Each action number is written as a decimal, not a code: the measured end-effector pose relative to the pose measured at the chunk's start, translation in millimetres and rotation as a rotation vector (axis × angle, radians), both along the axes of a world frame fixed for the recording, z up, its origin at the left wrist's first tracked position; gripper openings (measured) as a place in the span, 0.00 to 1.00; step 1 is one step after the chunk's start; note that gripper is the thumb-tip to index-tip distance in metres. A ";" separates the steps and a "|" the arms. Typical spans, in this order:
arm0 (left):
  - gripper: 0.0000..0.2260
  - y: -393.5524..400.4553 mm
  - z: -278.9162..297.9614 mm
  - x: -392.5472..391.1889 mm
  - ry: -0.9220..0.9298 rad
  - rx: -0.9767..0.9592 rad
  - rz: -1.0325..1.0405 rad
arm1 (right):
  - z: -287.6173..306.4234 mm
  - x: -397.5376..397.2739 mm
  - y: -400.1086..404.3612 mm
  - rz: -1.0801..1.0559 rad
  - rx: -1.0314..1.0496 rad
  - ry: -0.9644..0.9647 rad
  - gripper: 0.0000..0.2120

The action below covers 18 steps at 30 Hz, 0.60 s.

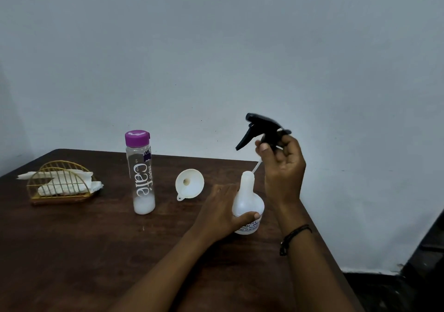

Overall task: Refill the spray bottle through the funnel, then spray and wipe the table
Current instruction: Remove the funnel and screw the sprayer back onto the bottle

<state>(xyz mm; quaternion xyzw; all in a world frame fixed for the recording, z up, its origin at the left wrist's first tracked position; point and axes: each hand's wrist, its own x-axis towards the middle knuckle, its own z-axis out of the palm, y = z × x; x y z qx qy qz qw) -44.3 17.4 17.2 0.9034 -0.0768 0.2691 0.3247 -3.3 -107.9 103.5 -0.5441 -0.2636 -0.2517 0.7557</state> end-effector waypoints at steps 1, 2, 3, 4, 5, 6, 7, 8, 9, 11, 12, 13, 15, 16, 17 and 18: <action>0.22 -0.1 0.2 -0.6 -0.002 -0.007 0.001 | -6.8 3.5 0.8 0.010 -0.028 0.028 0.08; 0.22 -0.5 0.2 -1.3 0.008 -0.011 0.005 | -13.6 6.4 1.6 0.015 -0.060 0.051 0.08; 0.23 -1.5 0.4 -1.9 0.023 -0.016 0.011 | -19.1 8.8 2.4 0.015 -0.093 0.067 0.08; 0.22 -2.0 0.2 -1.6 0.040 -0.024 0.017 | -23.1 10.6 2.9 0.017 -0.124 0.076 0.08; 0.21 -2.5 -0.4 -1.2 0.052 -0.030 0.019 | -26.3 12.1 3.8 0.025 -0.152 0.086 0.08; 0.20 -2.9 -1.0 -0.5 0.058 -0.040 0.018 | -28.3 13.0 4.1 0.034 -0.175 0.096 0.09; 0.20 -3.6 -1.7 0.3 0.058 -0.048 0.023 | -30.4 14.4 4.2 0.041 -0.197 0.109 0.10; 0.20 -3.9 -2.7 1.6 0.062 -0.061 0.030 | -32.5 15.3 3.8 0.044 -0.219 0.119 0.11; 0.21 -4.4 -2.8 2.4 0.068 -0.072 0.039 | -35.3 16.5 3.1 0.044 -0.241 0.129 0.12; 0.23 -5.5 -4.4 4.1 0.075 -0.085 0.068 | -40.1 18.2 1.7 0.042 -0.268 0.153 0.13; 0.23 -5.9 -5.2 4.8 0.076 -0.090 0.082 | -41.7 19.2 1.4 0.040 -0.267 0.164 0.13; 0.23 -5.9 -6.5 5.9 0.072 -0.094 0.093 | -42.9 19.9 1.3 0.037 -0.259 0.172 0.12; 0.21 -5.0 -9.5 8.5 0.067 -0.117 0.104 | -44.1 20.4 2.3 0.033 -0.242 0.178 0.11; 0.20 -4.6 -10.4 9.3 0.067 -0.132 0.108 | -44.3 20.3 3.1 0.033 -0.233 0.178 0.10; 0.20 -4.2 -11.8 10.3 0.066 -0.144 0.111 | -44.8 20.6 3.6 0.035 -0.226 0.182 0.10; 0.20 -3.8 -13.4 11.3 0.067 -0.152 0.113 | -44.9 20.5 3.8 0.039 -0.223 0.185 0.09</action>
